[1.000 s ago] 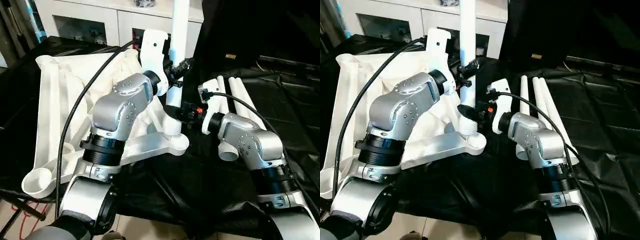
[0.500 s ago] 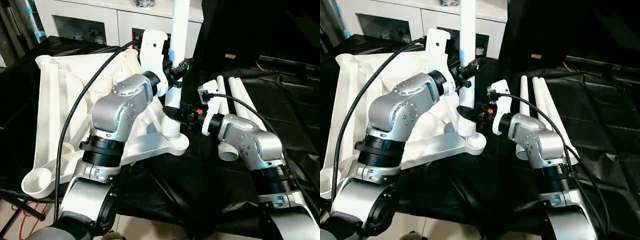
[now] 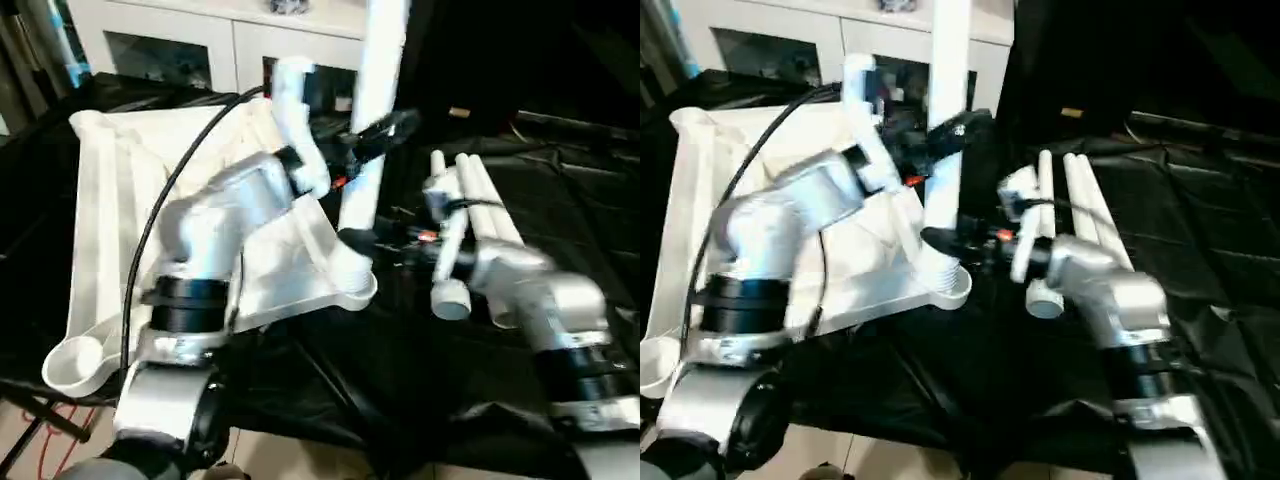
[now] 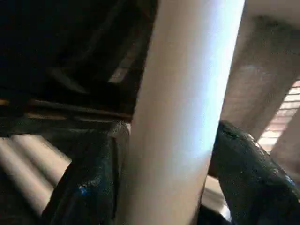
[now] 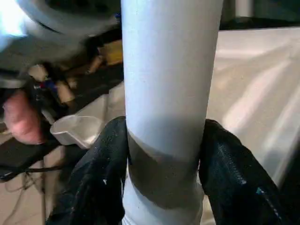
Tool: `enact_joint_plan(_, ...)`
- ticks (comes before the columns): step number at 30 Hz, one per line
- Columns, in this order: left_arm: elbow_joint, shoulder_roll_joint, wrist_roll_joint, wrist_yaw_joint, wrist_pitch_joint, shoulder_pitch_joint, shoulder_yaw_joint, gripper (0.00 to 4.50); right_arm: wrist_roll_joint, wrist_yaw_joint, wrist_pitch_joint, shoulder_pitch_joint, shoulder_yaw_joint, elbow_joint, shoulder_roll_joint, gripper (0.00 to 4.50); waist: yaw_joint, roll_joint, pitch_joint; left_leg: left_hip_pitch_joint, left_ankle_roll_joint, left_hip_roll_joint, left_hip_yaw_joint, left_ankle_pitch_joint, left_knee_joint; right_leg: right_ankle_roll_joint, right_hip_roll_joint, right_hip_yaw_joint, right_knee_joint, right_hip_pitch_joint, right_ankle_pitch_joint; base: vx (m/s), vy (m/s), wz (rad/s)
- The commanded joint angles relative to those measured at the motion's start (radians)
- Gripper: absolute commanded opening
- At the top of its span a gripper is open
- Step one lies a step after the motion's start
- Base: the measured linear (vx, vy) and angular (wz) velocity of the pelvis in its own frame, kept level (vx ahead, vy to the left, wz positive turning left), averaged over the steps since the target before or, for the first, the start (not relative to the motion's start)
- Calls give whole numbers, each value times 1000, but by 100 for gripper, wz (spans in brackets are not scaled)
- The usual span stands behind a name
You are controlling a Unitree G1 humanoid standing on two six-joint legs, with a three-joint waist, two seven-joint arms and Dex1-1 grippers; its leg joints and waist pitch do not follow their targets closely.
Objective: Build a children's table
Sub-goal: Pick table leg
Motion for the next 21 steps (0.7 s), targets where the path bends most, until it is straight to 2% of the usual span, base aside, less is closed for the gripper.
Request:
enact_joint_plan(1,2,10,-58,-87,39,4,0,307,25,44,23,7,-12,-28,-26,188,4,1,-76,8,75,23,2,10,-55,-270,-62,34,-59,69,73,0,0,0)
enact_joint_plan(4,-4,29,-77,-171,53,12,-28,307,46,77,43,15,-8,-45,-48,188,2,5,-75,8,70,27,1,-7,-56,-278,-65,33,-59,68,60,0,0,0)
enact_joint_plan(5,-5,34,-77,-195,56,14,-42,279,54,84,50,19,-8,-53,-53,188,3,5,-75,9,68,27,1,-12,-57,-276,-66,33,-61,68,50,0,0,0)
enact_joint_plan(9,13,34,-90,-216,57,5,-45,266,62,94,56,27,-2,-68,-64,188,3,5,-75,9,60,28,1,-17,-57,-275,-67,33,-62,68,46,0,0,0)
enact_joint_plan(11,12,40,-77,-233,47,6,-67,237,62,98,59,34,2,-77,-70,188,5,9,-76,9,56,28,0,-16,-57,-272,-67,33,-61,69,48,0,0,0)
enact_joint_plan(15,15,35,-62,-222,32,4,-73,207,62,99,65,36,0,-79,-70,187,3,6,-78,7,56,28,-1,-6,-56,-276,-67,32,-58,71,75,0,0,0)
enact_joint_plan(21,49,24,-50,-186,12,-9,-46,196,65,98,71,37,2,-81,-74,187,4,4,-79,5,55,27,-1,1,-55,-275,-68,32,-58,74,76,0,0,0)
